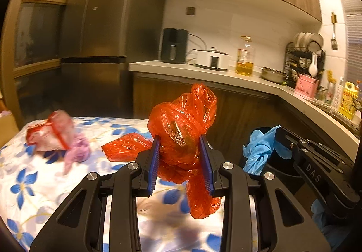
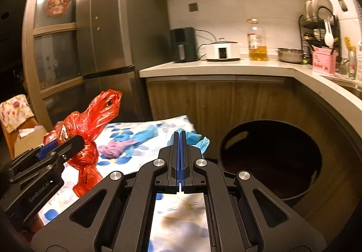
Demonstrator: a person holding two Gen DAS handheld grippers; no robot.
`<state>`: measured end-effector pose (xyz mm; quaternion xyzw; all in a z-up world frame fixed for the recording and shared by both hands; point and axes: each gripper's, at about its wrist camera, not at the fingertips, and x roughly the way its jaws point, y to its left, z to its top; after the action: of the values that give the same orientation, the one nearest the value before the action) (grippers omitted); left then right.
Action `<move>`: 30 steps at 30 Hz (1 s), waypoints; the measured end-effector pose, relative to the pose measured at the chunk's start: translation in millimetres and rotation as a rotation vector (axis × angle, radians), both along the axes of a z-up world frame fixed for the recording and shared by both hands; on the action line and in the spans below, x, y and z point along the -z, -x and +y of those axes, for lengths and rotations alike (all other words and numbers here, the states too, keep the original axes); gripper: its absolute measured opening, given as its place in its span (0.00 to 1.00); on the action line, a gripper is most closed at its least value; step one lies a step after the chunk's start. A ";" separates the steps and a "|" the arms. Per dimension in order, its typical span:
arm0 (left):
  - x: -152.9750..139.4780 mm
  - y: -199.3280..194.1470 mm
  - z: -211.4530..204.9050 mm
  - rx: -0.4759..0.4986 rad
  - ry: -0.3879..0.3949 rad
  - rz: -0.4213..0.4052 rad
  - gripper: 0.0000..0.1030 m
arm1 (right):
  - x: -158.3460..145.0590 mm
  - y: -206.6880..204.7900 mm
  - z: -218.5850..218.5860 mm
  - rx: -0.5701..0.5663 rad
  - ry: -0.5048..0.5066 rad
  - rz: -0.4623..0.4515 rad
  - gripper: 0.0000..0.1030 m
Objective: Collect trash
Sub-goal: 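Lift the orange bag and blue glove and carry both over the black bin, then open both tools to drop the orange bag and blue glove into the bin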
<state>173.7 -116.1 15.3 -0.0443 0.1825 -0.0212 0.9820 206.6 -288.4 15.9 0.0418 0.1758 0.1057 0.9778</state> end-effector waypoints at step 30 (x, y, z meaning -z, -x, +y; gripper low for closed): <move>1.9 -65.0 -144.0 0.370 -0.033 -0.004 0.32 | -1.0 -17.1 -123.4 0.268 -0.012 0.002 0.01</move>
<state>238.7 -260.0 13.4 0.0065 0.1859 -0.1986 0.9623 223.7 -411.8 16.8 0.0712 0.1690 -0.0250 0.9827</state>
